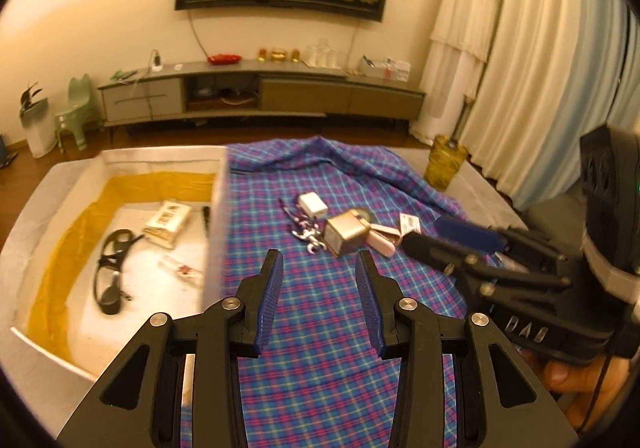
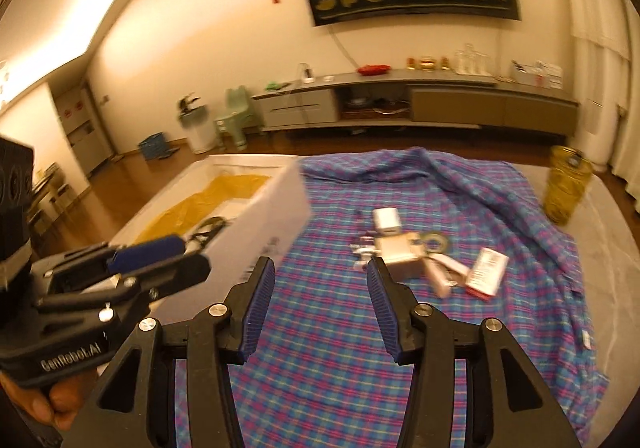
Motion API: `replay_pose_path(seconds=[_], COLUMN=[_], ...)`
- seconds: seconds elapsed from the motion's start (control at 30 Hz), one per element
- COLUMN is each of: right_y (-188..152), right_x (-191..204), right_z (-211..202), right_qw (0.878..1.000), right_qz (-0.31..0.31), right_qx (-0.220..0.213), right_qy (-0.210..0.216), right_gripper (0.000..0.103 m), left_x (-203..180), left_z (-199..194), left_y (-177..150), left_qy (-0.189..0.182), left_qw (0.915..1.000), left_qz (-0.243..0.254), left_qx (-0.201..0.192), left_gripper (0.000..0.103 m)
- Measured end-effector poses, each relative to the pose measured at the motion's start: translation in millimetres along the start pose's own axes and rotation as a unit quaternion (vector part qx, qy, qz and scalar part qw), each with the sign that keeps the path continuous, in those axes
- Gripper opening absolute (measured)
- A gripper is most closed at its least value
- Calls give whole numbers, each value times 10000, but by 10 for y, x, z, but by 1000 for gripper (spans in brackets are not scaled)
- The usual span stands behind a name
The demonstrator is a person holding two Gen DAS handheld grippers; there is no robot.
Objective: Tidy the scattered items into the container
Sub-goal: 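Move both open tools back to the remaining items on the plaid cloth, then grasp the gold box with the left tool while the right tool grasps the red-and-white staples box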
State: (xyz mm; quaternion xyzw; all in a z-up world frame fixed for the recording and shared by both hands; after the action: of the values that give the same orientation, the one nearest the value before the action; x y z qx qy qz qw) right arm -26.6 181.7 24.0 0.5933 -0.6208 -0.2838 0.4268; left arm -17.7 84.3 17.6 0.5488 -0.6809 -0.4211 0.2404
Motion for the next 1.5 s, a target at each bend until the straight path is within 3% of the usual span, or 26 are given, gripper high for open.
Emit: replay_pose_path(seconds=[0.23,0.4,0.57,0.97,1.3,1.33,1.43,1.5], right_y=[-107,-305,-406,-428,-463,-468,-471,-474], right_x=[-870,-1482,-1792,-1983,-1914,-1894,-1854,-1862], right_z=[149,383,621,1247,1475,1483,1455,1424], right_qw=[9938,9843,9788,9701,9718,9719,9729,9737], right_qz=[531,1238,1467,1517,755,649,455,460], right_qx=[303,743,934,1257,1432,1458,1484,1485], right_qy=[-924,-1011,-1086,-1419,-1716,-1731,-1717,-1667], right_gripper=[52,52,52,60,65,64,44,41], left_x=[-139,-171,-211,-147,-289,-286,-238,-226], left_z=[509,871,1303,2157,2427,2442,2466,2435], left_y=[-68,-123,-100,27,-120,-150,-232,-233], left_qy=[-50,-129,-263,-306,24,23,-22,64], left_qw=[9991,9980,9967,9891,9878,9870,9858,9881], left_qz=[18,-61,-69,-886,-776,-772,-789,-679], left_qx=[413,620,764,1136,1349,1408,1483,1380], left_gripper=[44,46,47,59,67,67,59,58])
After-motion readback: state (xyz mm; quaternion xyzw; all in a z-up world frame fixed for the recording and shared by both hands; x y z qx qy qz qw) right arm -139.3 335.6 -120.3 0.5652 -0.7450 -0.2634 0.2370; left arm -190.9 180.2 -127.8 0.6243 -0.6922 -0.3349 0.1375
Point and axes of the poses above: each gripper's, at about its wrist camera, not at the fingertips, and z roughly the way its jaws point, x to its left, y to its top, the point moved 2 cm from there along z, roughly the way its jaws point, and after that the axes turned 8 degrees about -x, right-handed, at the moved point
